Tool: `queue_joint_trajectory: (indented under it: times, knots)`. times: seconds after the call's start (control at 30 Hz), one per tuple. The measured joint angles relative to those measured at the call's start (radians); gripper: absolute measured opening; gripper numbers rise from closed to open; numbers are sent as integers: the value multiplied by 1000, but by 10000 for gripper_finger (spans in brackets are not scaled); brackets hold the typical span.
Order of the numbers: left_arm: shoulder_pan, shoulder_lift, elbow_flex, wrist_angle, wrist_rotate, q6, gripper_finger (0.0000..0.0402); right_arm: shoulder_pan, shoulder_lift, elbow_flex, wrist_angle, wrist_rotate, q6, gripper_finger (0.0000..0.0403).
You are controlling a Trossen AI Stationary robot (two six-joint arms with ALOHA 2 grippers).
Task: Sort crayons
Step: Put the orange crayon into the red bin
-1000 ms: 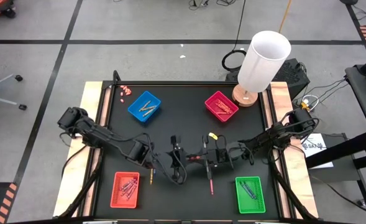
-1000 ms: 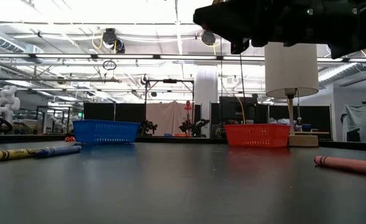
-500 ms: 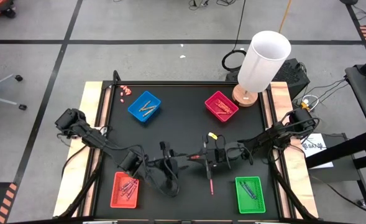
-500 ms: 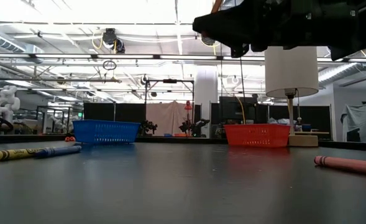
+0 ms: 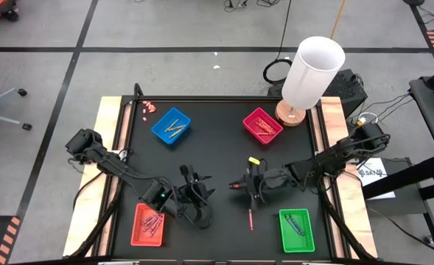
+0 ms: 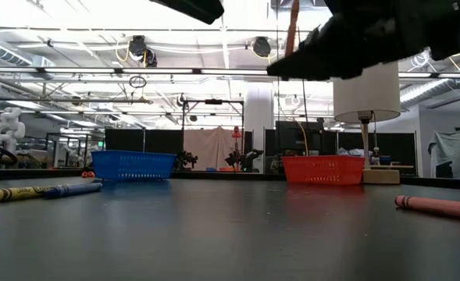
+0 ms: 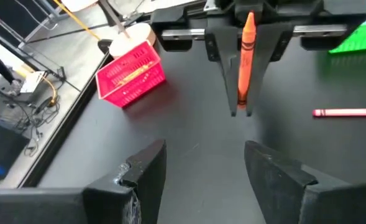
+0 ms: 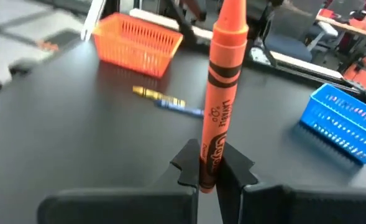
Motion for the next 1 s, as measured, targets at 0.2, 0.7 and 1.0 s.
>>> queue_joint_trajectory:
  times: [0.2, 0.7, 1.0]
  knots:
    - [10, 3, 0, 5, 0, 1, 214, 11, 0, 0, -124, -2, -146, 11]
    - [44, 6, -66, 50, 1, 1, 214, 102, -1, 0, -151, 132, -510, 11]
    - [57, 6, -66, 69, 4, 2, 214, 119, -1, 0, -150, 132, -571, 11]
